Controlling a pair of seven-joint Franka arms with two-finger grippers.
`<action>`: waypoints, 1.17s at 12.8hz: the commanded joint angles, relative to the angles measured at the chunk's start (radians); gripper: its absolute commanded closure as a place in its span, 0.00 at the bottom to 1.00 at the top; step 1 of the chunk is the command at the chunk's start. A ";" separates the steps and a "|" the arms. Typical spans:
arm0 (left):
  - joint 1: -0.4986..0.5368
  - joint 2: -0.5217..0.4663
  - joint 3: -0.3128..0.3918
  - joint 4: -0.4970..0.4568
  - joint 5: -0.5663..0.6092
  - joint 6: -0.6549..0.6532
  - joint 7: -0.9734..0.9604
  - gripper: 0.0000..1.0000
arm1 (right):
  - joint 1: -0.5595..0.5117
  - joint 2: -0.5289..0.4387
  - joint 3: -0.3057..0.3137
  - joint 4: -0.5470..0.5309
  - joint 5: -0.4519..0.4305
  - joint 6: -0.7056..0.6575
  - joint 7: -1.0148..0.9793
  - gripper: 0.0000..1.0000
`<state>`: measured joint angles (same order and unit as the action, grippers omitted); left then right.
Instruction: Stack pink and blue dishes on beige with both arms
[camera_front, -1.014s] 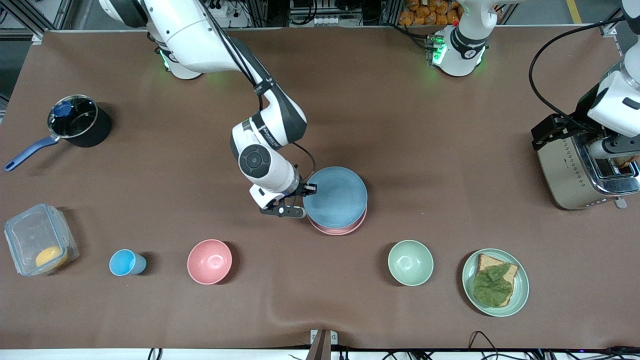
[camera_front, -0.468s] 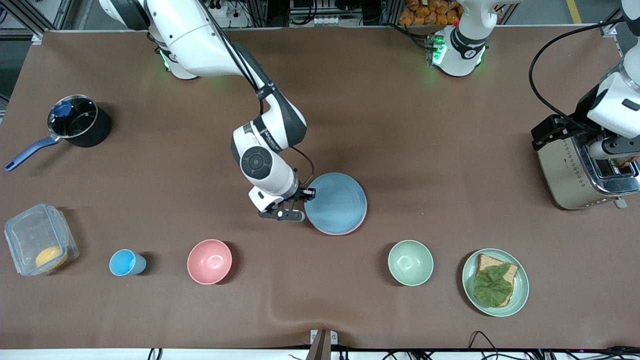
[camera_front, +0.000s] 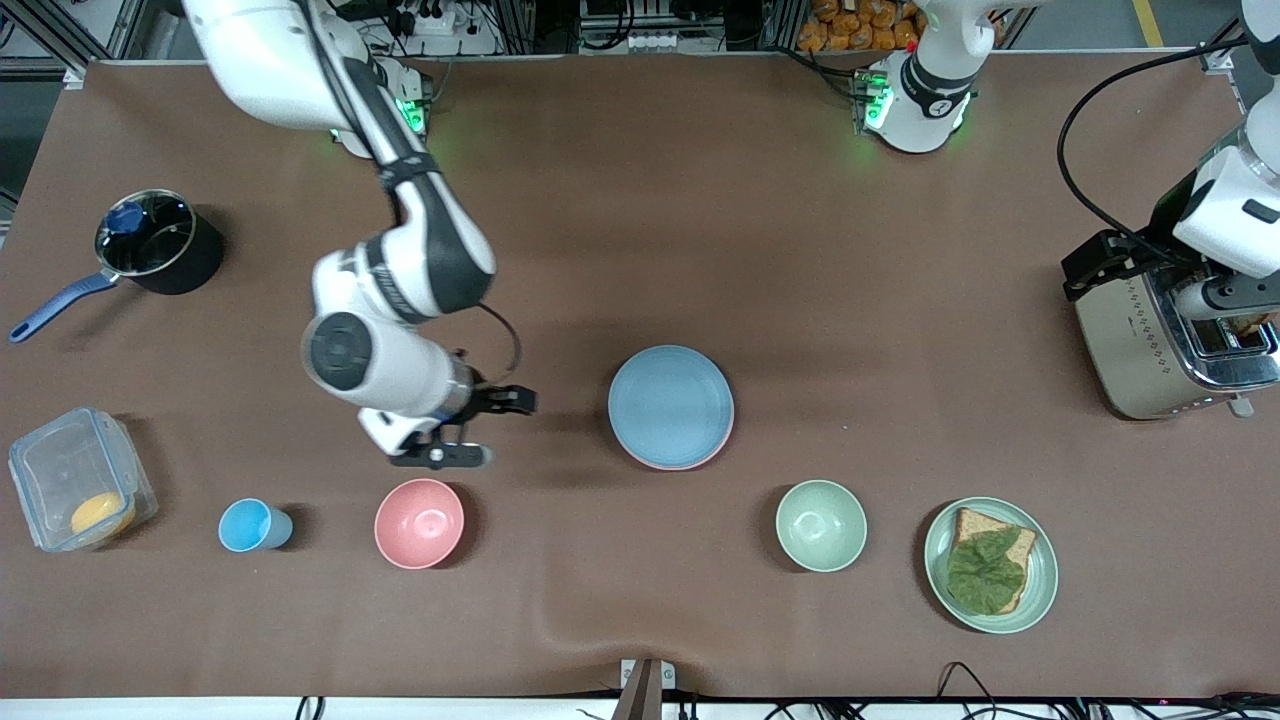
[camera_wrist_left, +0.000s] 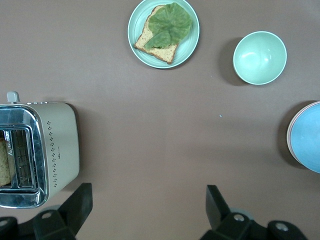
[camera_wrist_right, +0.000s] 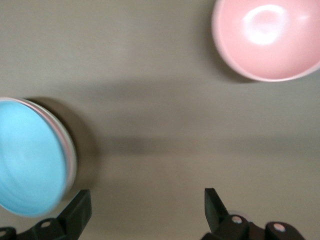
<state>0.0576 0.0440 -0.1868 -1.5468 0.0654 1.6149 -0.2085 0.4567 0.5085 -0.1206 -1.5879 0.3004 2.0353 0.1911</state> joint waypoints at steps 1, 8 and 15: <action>0.004 -0.010 0.001 -0.006 -0.016 -0.010 0.018 0.00 | -0.080 -0.180 0.013 -0.283 -0.018 0.074 -0.186 0.00; 0.004 -0.013 0.001 -0.012 -0.016 -0.010 0.017 0.00 | -0.334 -0.407 0.009 -0.457 -0.161 -0.027 -0.362 0.00; 0.004 -0.013 0.001 -0.009 -0.016 -0.010 0.018 0.00 | -0.354 -0.507 0.004 -0.172 -0.239 -0.389 -0.214 0.00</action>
<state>0.0573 0.0440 -0.1870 -1.5511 0.0654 1.6140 -0.2085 0.1231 -0.0084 -0.1214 -1.8726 0.0814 1.7363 -0.0386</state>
